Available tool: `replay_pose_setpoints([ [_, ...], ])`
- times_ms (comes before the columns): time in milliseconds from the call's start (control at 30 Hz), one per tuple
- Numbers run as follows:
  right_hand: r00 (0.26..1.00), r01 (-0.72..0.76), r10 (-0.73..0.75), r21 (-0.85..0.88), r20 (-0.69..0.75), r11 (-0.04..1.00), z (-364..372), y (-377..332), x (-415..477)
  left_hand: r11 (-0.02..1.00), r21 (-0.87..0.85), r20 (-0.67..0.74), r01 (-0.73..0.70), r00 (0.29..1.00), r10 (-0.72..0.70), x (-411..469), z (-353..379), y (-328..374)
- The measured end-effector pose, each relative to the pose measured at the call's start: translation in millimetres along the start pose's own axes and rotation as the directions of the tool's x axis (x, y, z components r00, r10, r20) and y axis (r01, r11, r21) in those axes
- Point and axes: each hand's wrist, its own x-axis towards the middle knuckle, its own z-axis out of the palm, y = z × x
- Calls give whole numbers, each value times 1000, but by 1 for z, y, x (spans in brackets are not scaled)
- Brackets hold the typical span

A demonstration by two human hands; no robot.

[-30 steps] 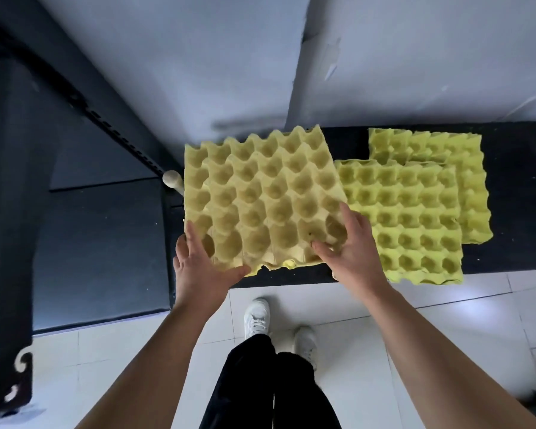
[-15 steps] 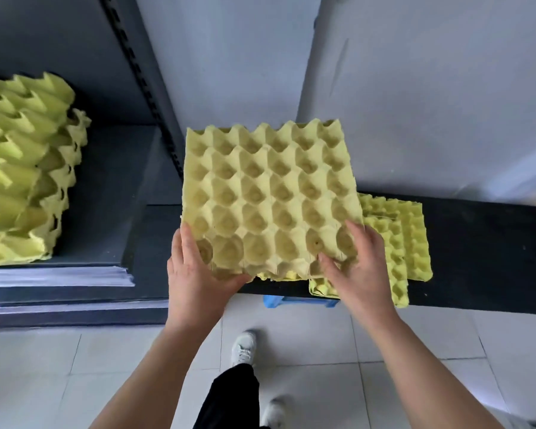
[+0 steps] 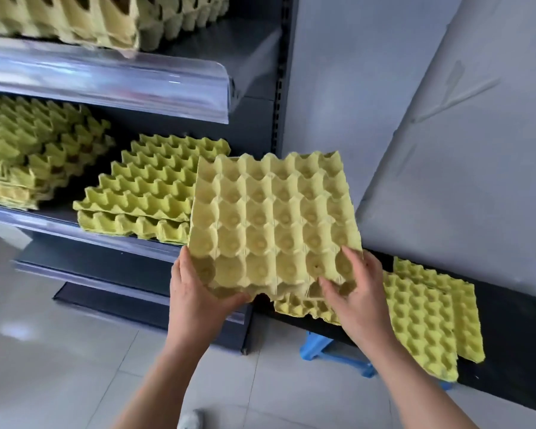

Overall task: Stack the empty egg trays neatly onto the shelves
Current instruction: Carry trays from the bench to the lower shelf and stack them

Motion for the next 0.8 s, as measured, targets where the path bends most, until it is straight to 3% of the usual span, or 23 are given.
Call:
replay_pose_setpoints([
  [267, 999, 6, -7, 7, 36, 1000, 110, -91, 35, 998, -5, -68, -56, 996, 55, 86, -110, -41],
  [600, 996, -66, 69, -39, 60, 997, 221, -164, 76, 995, 4, 69, -104, 992, 103, 210, -192, -92],
  [800, 979, -103, 115, -83, 165, 991, 251, -178, 93, 998, 62, 136, -17, 991, 8, 253, -203, -117],
])
